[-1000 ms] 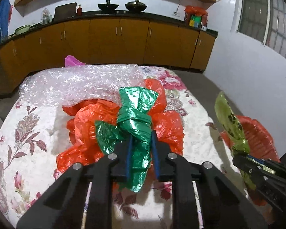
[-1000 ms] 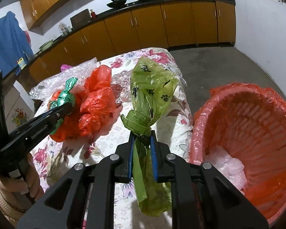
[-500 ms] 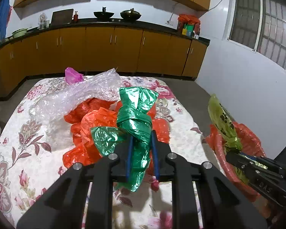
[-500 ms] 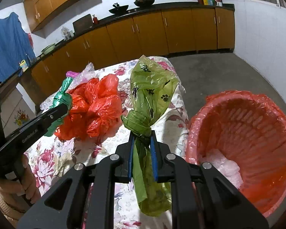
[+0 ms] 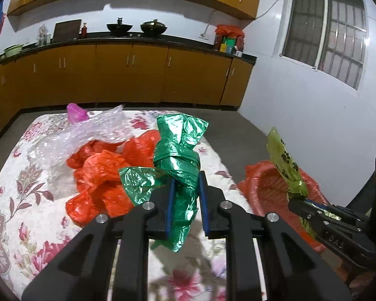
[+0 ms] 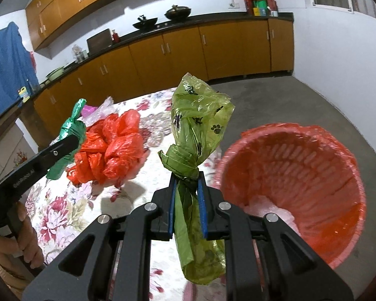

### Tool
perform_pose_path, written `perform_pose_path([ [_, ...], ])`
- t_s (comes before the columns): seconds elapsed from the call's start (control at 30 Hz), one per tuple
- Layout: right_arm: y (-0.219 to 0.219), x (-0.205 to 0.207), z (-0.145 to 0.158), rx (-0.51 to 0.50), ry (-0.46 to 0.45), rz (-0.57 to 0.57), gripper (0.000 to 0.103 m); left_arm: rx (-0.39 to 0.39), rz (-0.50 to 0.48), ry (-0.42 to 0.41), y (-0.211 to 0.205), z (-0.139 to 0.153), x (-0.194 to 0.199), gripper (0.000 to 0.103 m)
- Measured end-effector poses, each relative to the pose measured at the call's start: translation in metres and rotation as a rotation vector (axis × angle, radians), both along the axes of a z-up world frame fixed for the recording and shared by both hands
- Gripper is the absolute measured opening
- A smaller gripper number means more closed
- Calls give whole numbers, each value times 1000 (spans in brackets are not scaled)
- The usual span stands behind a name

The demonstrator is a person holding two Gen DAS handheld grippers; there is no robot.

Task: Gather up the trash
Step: 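Lift the green printed bag with the right tool while the left tool grasps the green bag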

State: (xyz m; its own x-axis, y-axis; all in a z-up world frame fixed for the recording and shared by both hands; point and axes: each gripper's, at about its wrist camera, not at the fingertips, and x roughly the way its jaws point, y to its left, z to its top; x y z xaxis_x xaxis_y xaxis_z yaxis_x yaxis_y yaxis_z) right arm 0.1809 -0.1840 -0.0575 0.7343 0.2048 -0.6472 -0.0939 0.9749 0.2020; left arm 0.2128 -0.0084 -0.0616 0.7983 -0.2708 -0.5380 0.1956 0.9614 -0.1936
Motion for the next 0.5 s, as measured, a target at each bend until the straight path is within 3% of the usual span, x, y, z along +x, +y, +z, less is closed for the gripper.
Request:
perform_pose_path([
  [0.5, -66, -30, 5, -25, -12, -156, 16, -25, -174, 3, -78, 4, -6, 18],
])
